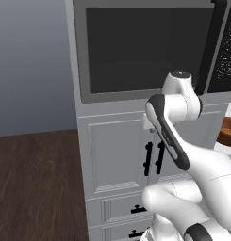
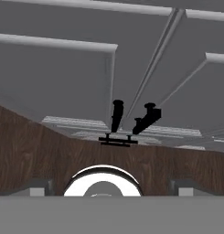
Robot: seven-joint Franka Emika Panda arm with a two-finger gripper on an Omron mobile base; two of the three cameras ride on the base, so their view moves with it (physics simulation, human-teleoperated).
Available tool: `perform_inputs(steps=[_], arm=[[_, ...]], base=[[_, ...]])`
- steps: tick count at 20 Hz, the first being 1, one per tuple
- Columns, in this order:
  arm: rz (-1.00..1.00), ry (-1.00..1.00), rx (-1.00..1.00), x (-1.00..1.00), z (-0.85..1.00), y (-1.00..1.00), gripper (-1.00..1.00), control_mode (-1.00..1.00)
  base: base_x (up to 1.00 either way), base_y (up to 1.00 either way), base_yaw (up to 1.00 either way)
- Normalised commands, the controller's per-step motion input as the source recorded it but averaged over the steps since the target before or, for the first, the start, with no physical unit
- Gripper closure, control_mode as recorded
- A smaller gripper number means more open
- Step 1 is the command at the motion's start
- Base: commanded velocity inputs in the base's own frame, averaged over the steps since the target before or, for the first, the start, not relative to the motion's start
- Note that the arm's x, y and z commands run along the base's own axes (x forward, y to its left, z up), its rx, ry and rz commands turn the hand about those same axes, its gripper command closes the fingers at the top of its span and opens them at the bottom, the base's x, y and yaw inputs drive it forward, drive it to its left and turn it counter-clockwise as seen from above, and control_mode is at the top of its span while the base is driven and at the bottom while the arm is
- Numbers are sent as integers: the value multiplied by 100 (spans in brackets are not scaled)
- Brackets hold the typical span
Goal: Open the microwave, place the bowl with waffle inside the microwave, then close the microwave door and turn it on.
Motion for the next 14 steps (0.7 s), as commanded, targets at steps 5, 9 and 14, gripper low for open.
perform_inputs(steps=[5, 9, 14], arm=[[0, 0, 0, -44, -27, 0, -100, -100], [0, 0, 0, 0, 0, 0, -100, 100], [0, 0, 0, 0, 0, 0, -100, 100]], base=[[0, 0, 0], [-23, -16, 0], [0, -42, 0]])
